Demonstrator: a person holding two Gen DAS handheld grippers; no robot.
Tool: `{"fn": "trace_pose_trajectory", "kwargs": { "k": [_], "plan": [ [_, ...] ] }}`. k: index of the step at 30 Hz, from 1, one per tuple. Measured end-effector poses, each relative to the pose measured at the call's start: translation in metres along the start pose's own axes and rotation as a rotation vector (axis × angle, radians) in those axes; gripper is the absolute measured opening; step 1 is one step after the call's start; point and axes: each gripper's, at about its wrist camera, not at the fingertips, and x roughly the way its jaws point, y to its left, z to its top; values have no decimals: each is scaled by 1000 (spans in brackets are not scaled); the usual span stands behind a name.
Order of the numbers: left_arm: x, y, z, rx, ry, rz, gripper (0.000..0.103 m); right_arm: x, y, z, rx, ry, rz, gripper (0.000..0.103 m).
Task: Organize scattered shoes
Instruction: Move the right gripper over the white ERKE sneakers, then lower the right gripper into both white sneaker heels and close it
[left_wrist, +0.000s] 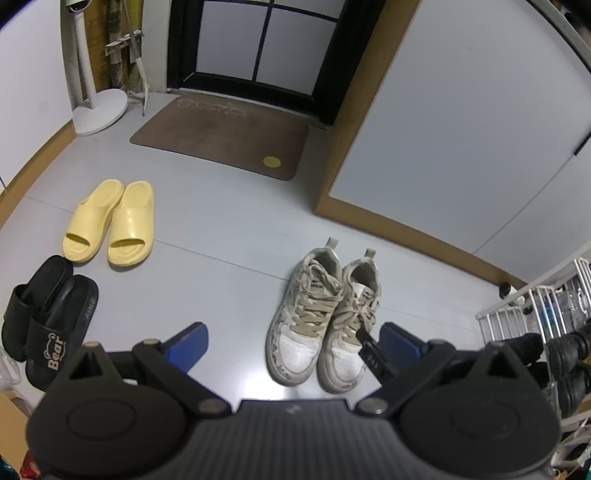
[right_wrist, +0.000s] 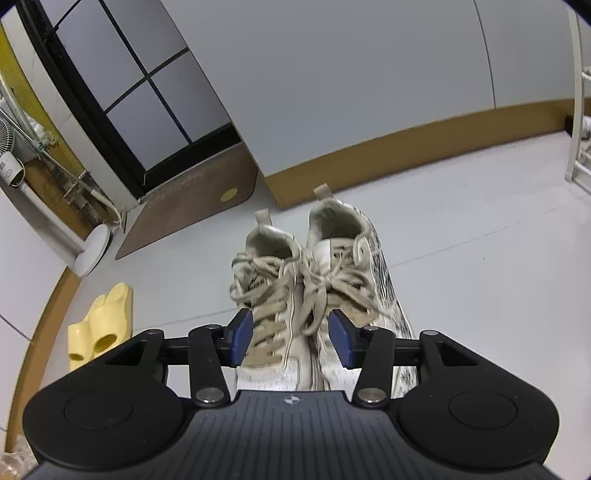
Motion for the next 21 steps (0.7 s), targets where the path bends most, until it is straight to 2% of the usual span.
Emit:
{"fn": "trace_pose_trajectory", "kwargs": {
  "k": [4, 7, 12, 17, 21],
  "plan": [
    [3, 0, 0, -2, 10, -4, 100, 22, 8, 5, -15, -39, -37, 51],
    [6, -2, -1, 33, 17, 9, 100, 40, 10, 8, -37, -58, -48, 52],
    [8, 3, 0, 20, 13, 35, 100, 71, 9, 23, -82, -53, -53, 64],
    [7, 5, 2, 21, 8, 37, 100, 99, 6, 34, -46, -48, -95, 64],
    [5, 13, 4, -5, -17, 68, 100, 120, 11, 41, -65, -22, -102, 64]
  ]
}}
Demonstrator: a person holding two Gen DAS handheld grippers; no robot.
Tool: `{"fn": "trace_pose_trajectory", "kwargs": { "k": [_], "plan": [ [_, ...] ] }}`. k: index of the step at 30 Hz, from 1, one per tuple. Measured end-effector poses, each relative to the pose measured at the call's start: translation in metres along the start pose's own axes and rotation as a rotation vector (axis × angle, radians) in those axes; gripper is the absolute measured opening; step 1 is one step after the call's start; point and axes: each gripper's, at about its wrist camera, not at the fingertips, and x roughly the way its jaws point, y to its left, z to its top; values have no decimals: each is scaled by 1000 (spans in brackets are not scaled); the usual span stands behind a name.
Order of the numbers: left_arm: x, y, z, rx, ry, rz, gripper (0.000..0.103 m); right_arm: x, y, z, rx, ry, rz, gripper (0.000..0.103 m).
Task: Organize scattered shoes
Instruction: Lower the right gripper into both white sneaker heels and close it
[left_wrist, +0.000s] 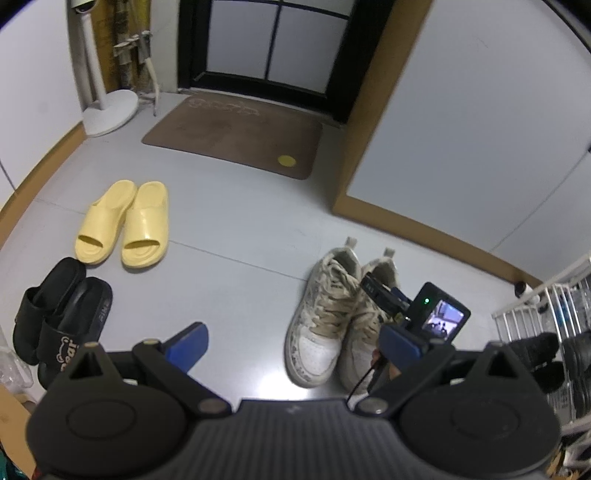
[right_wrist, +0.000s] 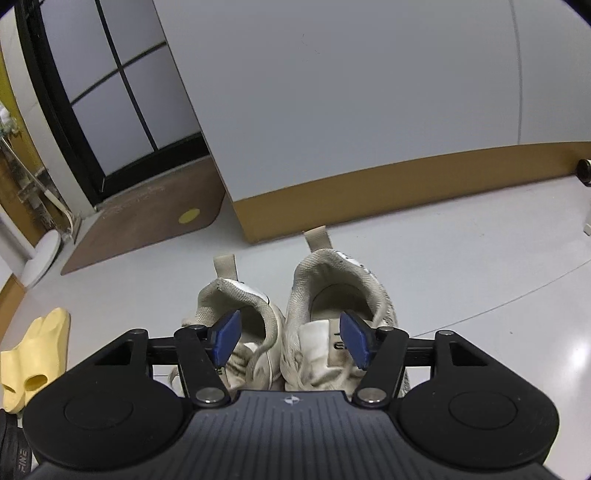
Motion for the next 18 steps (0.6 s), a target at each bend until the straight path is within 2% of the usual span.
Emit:
{"fn": "trace_pose_trajectory", "kwargs": {
  "k": [3, 6, 15, 18],
  "plan": [
    [5, 1, -1, -18, 14, -2, 100, 8, 5, 0, -22, 21, 12, 64],
    [11, -4, -4, -9, 48, -29, 100, 18, 6, -10, -30, 87, -37, 65],
    [8, -5, -5, 0, 42, -25, 100, 1, 10, -39, -70, 61, -65, 66],
    [8, -7, -6, 3, 47, -34, 100, -3, 14, -44, -79, 37, -75, 62]
  ]
}}
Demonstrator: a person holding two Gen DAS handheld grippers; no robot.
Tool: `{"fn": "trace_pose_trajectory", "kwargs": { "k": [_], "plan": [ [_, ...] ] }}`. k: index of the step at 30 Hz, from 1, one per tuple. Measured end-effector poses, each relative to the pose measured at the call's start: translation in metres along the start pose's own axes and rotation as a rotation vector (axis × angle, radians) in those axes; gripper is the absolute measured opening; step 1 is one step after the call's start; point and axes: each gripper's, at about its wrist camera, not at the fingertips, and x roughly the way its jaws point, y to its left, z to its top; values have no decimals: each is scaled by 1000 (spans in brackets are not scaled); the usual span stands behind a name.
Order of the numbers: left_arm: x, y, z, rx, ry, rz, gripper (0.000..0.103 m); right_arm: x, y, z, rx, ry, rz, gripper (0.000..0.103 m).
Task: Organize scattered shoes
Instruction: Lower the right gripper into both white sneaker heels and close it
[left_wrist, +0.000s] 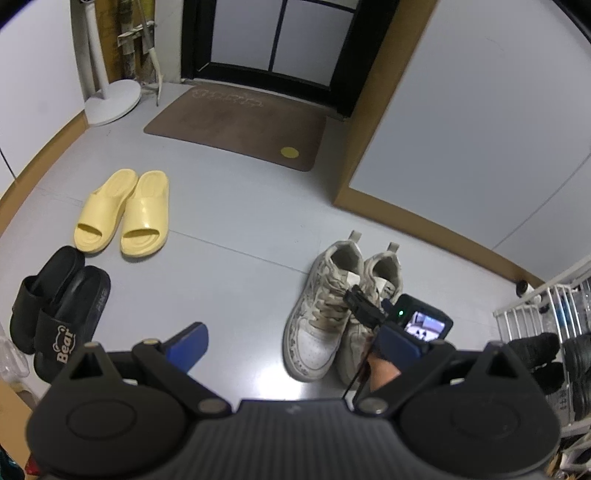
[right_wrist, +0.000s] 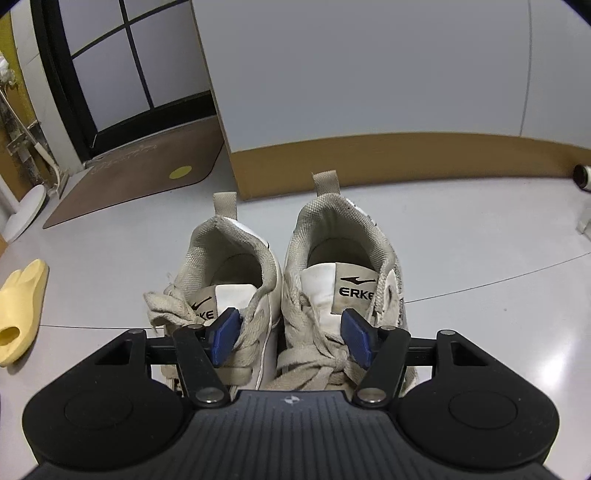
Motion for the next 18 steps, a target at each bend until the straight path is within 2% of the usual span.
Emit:
{"fn": "trace_pose_trajectory", "kwargs": {
  "k": [3, 8, 10, 13, 18],
  "plan": [
    [0, -2, 0, 8, 3, -5, 100, -3, 2, -4, -7, -16, 14, 56],
    [0, -1, 0, -2, 0, -8, 100, -5, -2, -9, 12, -64, 45, 55],
    [0, -1, 1, -8, 2, -12, 100, -11, -2, -17, 24, -121, 73, 55],
    [-1, -2, 1, -7, 1, -17, 100, -16, 1, -18, 27, -164, 95, 55],
    [-3, -2, 0, -13, -3, -23, 100, -16, 1, -8, 35, -175, 91, 55]
  ]
}}
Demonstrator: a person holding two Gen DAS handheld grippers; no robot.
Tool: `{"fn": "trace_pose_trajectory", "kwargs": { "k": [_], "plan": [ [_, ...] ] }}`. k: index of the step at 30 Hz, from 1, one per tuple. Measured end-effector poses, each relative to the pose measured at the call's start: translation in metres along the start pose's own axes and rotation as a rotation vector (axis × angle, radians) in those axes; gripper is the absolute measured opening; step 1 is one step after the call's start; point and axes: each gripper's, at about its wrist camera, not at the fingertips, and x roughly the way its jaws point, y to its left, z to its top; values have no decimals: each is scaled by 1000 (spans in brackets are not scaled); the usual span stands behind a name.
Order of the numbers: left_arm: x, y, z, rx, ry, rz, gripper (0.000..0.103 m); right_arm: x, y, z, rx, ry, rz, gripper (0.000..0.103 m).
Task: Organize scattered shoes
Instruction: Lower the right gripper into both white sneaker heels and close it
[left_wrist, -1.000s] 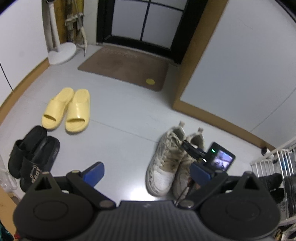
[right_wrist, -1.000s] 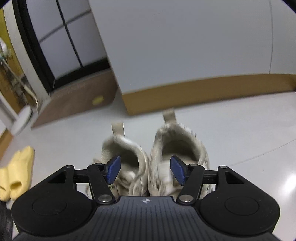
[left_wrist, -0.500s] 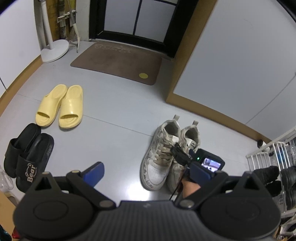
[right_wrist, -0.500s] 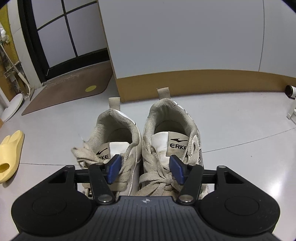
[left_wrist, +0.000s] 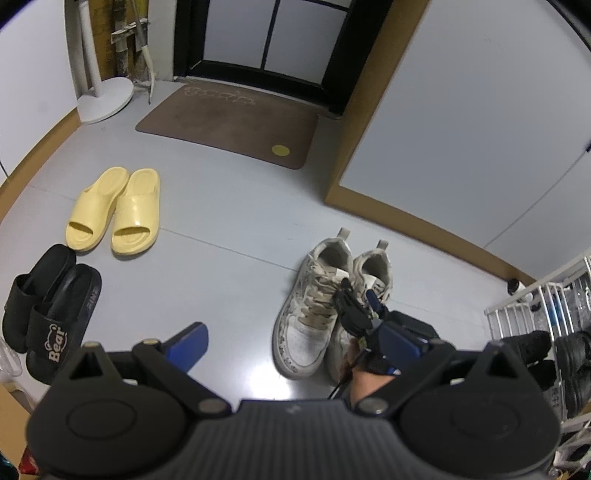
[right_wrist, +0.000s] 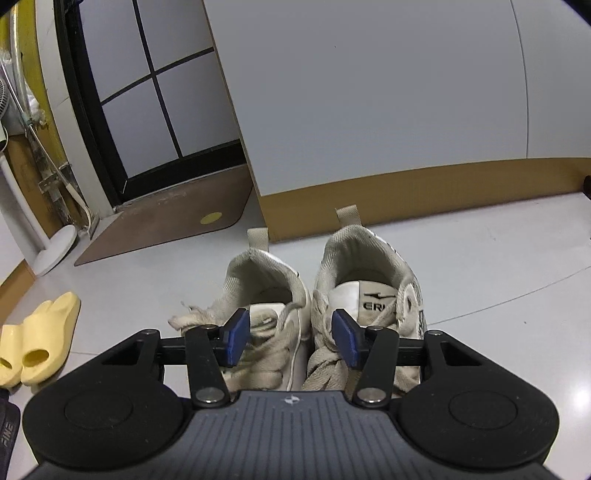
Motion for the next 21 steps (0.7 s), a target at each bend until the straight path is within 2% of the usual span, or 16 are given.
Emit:
{"fn": "trace_pose_trajectory", "kwargs": {
  "k": [8, 10, 11, 12, 17, 21],
  "plan": [
    [1, 1, 0, -6, 7, -15, 100, 20, 2, 18, -17, 18, -28, 54],
    [2, 2, 0, -5, 7, -9, 100, 32, 2, 19, -5, 77, -41, 41],
    [2, 2, 0, -5, 8, -9, 100, 36, 1, 17, 4, 104, -45, 38],
    [2, 2, 0, -7, 9, -9, 100, 39, -2, 13, 38, 132, -45, 38],
    [3, 0, -1, 0, 14, -20, 100, 31, 11, 0, -51, 122, -89, 39],
    [3, -2, -2, 4, 17, -30, 100, 38, 18, 5, -95, 179, -120, 41]
  ]
}}
